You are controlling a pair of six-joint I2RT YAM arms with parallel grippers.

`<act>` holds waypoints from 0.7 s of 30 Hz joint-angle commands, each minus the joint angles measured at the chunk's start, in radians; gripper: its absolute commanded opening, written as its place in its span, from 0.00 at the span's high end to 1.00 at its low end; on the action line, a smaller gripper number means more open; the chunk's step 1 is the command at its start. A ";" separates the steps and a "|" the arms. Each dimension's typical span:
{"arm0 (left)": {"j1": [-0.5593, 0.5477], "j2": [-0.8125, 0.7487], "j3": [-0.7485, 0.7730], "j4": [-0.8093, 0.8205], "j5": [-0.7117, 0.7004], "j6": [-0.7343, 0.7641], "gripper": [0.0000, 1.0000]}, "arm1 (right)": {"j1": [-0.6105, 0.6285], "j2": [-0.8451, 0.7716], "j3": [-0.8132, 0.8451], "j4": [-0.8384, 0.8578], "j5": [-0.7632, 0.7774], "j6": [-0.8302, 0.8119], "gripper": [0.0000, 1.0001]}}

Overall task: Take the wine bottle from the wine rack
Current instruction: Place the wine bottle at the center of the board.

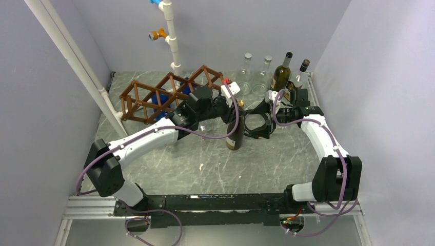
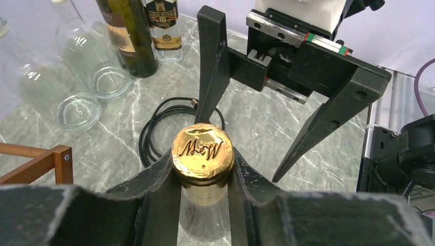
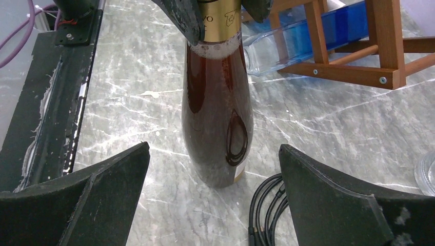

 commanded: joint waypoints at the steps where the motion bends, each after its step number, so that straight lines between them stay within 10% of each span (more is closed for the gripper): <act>1: -0.007 -0.002 0.093 0.001 0.061 -0.010 0.65 | -0.012 -0.017 0.041 -0.021 -0.057 -0.049 0.00; 21: 0.013 -0.160 -0.010 0.060 0.028 -0.107 0.01 | -0.016 -0.032 0.045 -0.080 0.015 -0.127 0.00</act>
